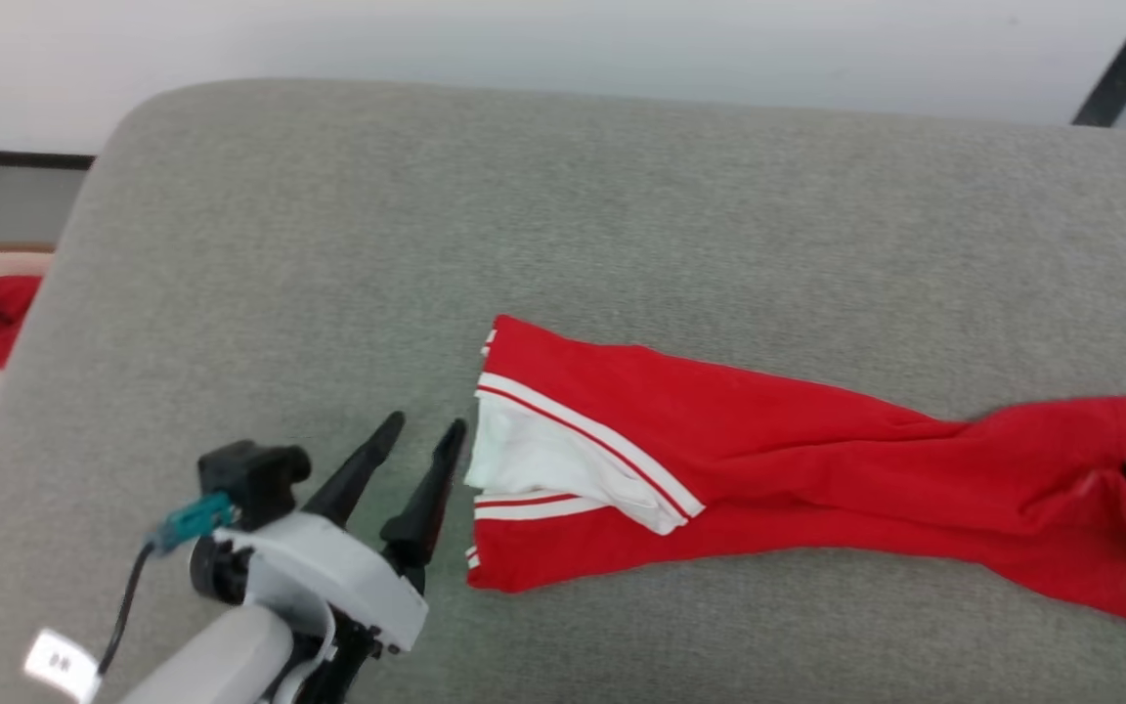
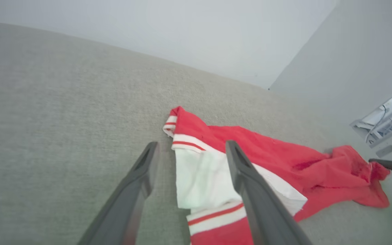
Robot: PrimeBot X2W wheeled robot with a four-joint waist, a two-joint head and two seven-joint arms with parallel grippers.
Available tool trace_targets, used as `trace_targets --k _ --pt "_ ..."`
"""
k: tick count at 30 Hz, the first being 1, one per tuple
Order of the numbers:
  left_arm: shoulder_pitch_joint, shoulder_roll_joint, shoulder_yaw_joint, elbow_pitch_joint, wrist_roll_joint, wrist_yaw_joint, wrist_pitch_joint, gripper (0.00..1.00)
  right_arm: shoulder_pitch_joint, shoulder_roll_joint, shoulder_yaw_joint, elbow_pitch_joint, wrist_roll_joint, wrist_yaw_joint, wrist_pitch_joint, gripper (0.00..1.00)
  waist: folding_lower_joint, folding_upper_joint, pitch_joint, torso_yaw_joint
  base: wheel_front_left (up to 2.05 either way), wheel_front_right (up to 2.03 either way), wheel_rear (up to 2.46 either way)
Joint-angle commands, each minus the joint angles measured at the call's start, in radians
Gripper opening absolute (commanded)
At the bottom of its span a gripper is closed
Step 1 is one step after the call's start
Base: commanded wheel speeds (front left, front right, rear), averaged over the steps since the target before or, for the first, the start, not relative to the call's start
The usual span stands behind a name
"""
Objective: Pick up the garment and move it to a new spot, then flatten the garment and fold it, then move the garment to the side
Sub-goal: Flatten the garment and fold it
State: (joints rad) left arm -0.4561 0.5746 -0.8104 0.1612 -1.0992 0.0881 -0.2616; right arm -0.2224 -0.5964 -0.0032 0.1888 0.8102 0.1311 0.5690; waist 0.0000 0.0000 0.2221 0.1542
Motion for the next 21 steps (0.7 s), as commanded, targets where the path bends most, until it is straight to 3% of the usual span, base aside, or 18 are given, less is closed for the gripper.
trace_targets --k 1,5,12,21 --pt "0.052 -0.021 0.051 -0.005 0.032 0.011 -0.004 1.00 0.021 0.000 -0.017 0.013 0.008 -0.001 0.018 1.00 0.0000 0.0000 -0.015 0.036 0.00 0.00 0.00" --pt "0.156 -0.080 0.171 -0.009 0.118 0.006 -0.004 1.00 0.043 -0.006 -0.046 0.045 0.019 -0.001 0.083 1.00 0.0000 0.0000 -0.022 0.064 0.00 0.00 0.00" --pt "0.237 -0.148 0.285 0.010 0.305 0.019 -0.004 1.00 0.049 0.006 -0.079 0.079 -0.011 -0.001 0.199 1.00 0.0000 0.0000 -0.029 0.087 0.00 0.00 0.00" --pt "0.247 -0.241 0.382 -0.026 0.655 0.042 -0.002 1.00 -0.037 0.060 -0.123 0.148 -0.133 -0.001 0.275 1.00 0.0000 0.0000 -0.029 0.084 0.00 0.00 0.00"
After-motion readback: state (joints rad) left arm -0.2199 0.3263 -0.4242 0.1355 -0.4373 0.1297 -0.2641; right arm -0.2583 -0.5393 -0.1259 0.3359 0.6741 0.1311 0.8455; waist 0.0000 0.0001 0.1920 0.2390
